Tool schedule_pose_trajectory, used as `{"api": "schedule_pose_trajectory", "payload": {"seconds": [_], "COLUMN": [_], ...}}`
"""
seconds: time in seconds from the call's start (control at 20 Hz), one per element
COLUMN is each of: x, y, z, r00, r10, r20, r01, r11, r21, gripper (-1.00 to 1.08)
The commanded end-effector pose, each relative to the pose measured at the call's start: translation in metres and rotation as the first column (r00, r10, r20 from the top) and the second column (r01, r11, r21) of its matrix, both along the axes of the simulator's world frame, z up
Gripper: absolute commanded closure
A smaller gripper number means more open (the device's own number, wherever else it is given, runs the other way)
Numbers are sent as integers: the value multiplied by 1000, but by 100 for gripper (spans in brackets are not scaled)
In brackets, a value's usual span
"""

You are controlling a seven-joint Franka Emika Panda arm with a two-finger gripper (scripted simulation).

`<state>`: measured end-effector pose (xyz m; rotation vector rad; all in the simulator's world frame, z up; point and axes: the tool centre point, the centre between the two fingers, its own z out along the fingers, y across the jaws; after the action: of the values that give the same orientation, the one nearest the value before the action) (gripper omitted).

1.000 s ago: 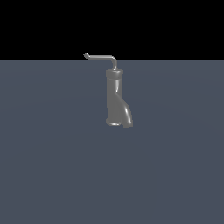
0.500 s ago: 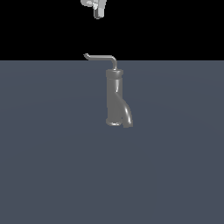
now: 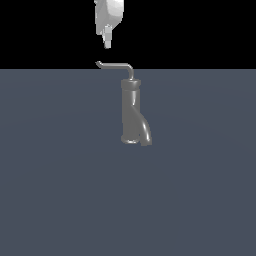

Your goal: Turn on the faucet by rotating a designated handle.

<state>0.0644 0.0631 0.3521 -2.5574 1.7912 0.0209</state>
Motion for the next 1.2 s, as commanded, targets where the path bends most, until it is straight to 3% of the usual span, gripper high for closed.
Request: {"api": "schedule_pose_trajectory", "payload": {"seconds": [0.0, 0.6, 1.15], "x": [11, 36, 27], "y": [6, 23, 22], "z": [-13, -50, -52], "r00": [999, 985, 985], "r10": [-50, -171, -175], "r20": [-1, 0, -1], "r01": [50, 171, 175], "r11": [999, 985, 984], "r21": [-6, -23, -23], "gripper": [108, 108, 108]}}
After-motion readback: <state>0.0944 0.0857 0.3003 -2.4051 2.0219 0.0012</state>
